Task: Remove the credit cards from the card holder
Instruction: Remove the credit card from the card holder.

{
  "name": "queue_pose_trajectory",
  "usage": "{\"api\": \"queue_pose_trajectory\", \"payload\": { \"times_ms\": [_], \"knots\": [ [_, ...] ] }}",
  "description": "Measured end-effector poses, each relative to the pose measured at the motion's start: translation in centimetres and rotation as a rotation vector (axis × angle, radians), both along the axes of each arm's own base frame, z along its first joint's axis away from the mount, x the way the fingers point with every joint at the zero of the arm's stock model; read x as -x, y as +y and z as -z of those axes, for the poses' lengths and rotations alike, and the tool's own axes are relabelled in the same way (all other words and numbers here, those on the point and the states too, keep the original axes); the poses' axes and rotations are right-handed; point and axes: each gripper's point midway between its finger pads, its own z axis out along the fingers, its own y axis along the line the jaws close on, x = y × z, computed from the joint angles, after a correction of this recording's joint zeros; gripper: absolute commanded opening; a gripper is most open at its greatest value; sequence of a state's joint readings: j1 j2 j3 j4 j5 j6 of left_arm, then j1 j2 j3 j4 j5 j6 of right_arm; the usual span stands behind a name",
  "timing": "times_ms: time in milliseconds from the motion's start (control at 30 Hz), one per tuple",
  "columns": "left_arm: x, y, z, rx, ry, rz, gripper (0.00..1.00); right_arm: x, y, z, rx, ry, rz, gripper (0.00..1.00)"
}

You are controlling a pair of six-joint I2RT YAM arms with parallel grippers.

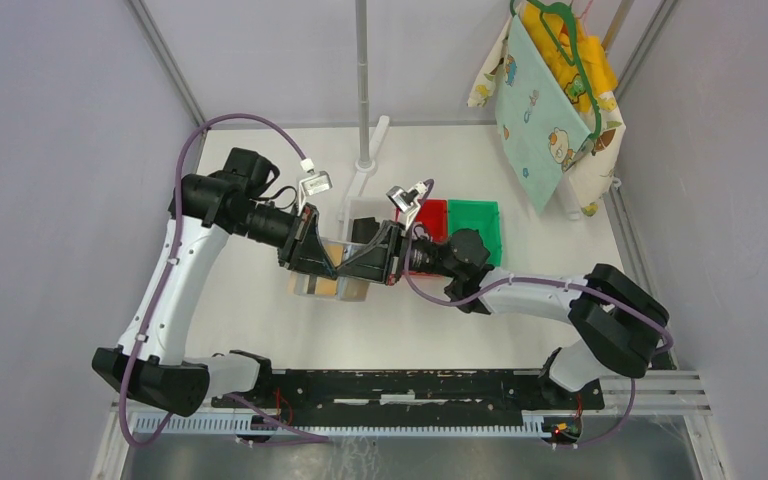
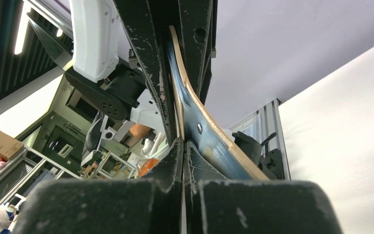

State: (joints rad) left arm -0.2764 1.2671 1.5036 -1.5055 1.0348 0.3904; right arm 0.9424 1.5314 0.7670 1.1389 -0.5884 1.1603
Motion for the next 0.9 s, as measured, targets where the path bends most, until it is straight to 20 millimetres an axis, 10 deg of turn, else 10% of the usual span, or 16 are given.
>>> {"api": "queue_pose_trajectory", "payload": {
  "times_ms": [767, 900],
  "knots": [
    [0.0, -1.1, -2.4, 0.118, -0.082, 0.058, 0.11, 0.0, -3.5, -1.1, -0.092, -0.007, 0.111, 0.00],
    [0.0, -1.1, -2.4, 0.120, -0.082, 0.059, 0.03, 0.0, -3.6, -1.1, -0.087, -0.012, 0.113, 0.32]
  ]
}}
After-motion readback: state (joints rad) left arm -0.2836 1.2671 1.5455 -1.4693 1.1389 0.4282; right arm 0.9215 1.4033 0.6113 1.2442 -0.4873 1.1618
